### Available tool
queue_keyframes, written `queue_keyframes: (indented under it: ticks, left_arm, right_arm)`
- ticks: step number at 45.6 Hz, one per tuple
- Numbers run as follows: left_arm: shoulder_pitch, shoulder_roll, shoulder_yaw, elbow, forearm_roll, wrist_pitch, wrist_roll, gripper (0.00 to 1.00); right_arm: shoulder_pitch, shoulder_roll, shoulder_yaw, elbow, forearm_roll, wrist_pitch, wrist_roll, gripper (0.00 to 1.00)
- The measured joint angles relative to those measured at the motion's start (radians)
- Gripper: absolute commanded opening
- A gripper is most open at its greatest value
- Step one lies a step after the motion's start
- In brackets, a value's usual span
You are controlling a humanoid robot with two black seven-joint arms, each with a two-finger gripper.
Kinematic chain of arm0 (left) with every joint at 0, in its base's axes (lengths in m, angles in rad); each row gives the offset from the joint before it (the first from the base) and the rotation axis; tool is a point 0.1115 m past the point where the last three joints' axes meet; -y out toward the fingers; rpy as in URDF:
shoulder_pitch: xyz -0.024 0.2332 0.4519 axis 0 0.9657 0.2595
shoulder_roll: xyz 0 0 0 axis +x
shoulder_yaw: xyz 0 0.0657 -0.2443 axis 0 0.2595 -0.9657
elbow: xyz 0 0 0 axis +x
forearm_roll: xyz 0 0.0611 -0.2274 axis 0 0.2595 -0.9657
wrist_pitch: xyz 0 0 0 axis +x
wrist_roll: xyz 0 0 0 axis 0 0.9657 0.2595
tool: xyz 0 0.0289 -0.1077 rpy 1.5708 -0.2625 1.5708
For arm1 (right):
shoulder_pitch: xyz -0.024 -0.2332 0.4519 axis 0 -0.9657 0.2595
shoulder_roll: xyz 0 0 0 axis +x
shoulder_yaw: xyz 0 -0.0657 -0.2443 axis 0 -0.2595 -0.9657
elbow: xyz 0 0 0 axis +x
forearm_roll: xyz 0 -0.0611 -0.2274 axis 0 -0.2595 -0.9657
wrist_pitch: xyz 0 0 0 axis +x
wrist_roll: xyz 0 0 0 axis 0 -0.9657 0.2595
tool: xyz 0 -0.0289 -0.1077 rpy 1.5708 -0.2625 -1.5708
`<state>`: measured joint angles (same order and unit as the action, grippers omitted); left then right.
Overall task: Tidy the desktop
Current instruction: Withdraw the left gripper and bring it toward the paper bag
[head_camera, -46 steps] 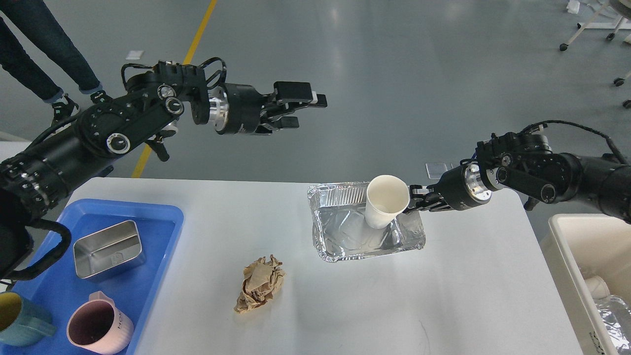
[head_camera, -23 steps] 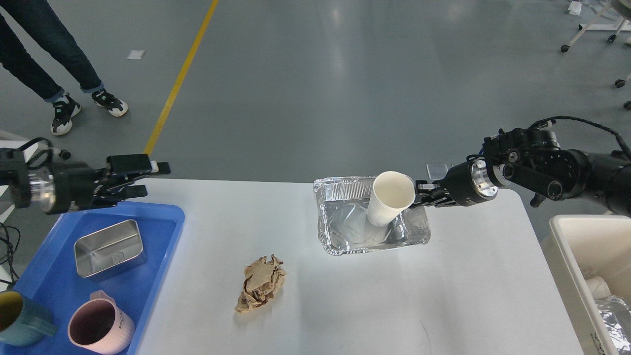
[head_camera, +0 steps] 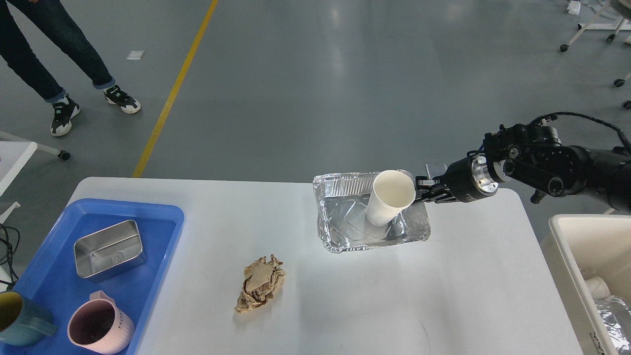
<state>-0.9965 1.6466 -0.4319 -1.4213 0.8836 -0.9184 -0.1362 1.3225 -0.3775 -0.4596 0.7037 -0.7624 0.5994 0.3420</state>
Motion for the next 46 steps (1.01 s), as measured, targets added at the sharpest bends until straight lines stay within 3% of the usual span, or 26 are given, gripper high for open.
queue_keyframes:
  ticks: [7,8,11,21,31,37,46]
  left_arm:
    - [-0.006,-0.025,0.0,0.004,0.001,-0.013,0.069,0.97]
    - [-0.003,-0.071,0.006,0.002,0.001,-0.005,0.098,0.97]
    - [-0.002,-0.129,0.01,0.003,0.001,0.011,0.13,0.97]
    - [0.026,-0.486,0.041,0.015,0.076,0.139,0.283,0.97]
    - [0.03,-0.887,0.113,0.128,0.152,0.157,0.427,0.98]
    - [0.031,-1.029,0.15,0.19,0.153,0.161,0.478,0.98]
    - [0.052,-1.139,0.187,0.269,0.154,0.171,0.496,0.98]
  right_arm:
    - [0.0,0.0,0.0,0.0,0.0,-0.001,0.0,0.0]
    - [0.0,0.0,0.0,0.0,0.0,-0.001,0.0,0.0]
    - [0.0,0.0,0.0,0.0,0.0,-0.001,0.0,0.0]
    - [-0.007,0.002,-0.001,0.001,0.0,-0.001,0.0,0.0]
    - [-0.006,-0.01,-0.001,0.004,0.0,-0.001,0.0,0.0]
    - [-0.008,-0.021,-0.001,0.005,0.0,-0.001,0.0,0.0]
    - [-0.017,-0.027,-0.001,0.005,0.0,-0.003,0.0,0.0]
